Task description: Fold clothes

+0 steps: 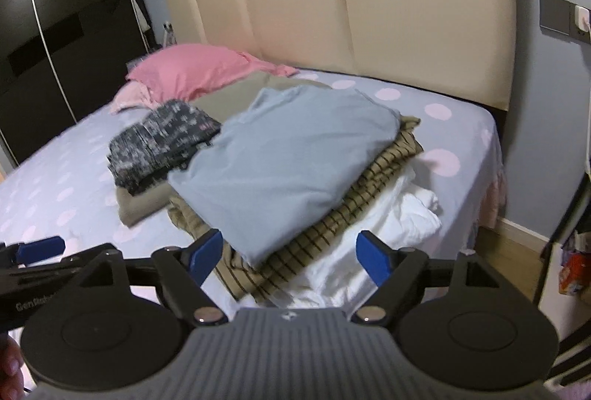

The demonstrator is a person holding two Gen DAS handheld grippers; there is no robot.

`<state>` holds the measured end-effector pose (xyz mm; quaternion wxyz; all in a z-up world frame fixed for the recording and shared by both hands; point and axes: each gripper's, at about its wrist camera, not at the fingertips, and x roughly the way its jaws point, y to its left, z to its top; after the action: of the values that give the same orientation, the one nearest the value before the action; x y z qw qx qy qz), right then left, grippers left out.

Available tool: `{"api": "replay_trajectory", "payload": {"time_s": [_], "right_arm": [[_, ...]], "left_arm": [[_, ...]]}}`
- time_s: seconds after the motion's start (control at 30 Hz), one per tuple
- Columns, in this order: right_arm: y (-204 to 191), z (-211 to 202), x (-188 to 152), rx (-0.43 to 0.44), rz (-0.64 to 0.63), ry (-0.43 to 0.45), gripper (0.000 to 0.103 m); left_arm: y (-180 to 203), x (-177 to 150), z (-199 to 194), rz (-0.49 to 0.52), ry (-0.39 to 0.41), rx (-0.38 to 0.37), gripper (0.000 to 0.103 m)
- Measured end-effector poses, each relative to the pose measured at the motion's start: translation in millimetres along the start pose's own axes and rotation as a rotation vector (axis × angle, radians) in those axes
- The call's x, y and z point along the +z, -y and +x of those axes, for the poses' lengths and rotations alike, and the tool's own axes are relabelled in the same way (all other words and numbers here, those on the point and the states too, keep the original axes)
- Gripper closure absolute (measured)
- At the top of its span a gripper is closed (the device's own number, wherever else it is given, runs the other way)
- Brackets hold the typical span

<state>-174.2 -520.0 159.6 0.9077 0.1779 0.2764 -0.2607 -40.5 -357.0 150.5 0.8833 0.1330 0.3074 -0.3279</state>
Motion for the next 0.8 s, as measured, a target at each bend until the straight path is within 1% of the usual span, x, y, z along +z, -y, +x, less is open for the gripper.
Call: {"api": "replay_trajectory", "payload": {"time_s": [0.13,0.23,0.37,0.57,0.8], "right_arm": [[0.8,4.6,-5.6,-0.027,-0.014,-0.027,0.022],[4.2,2.0,-4.6,-0.031,0.0,-0.008,0.022],[1.6,3.2,-2.8,-0.031,0.001,-0.007,0.022],[-12.1,1.4,-3.7,-0.022,-0.059,0.009,0.022],[-17.7,-1.2,-3.2,-0.025,-0.081,0.029,0.018]], "left_arm": [[3.9,0.8,4.6,-0.017,-0.023,-0.014,0.029],[6.3,1.4,7.5,-0.032,-0.035,-0.022,0.029],[8.1,2.0,10.6,-0.036,-0.054,-0.016,0.028],[5.9,2.1,10.9,-0.039,-0.061,0.001,0.028],[4.7,3.6,9.0,-0.044,-0.059,0.008,0.028]]}}
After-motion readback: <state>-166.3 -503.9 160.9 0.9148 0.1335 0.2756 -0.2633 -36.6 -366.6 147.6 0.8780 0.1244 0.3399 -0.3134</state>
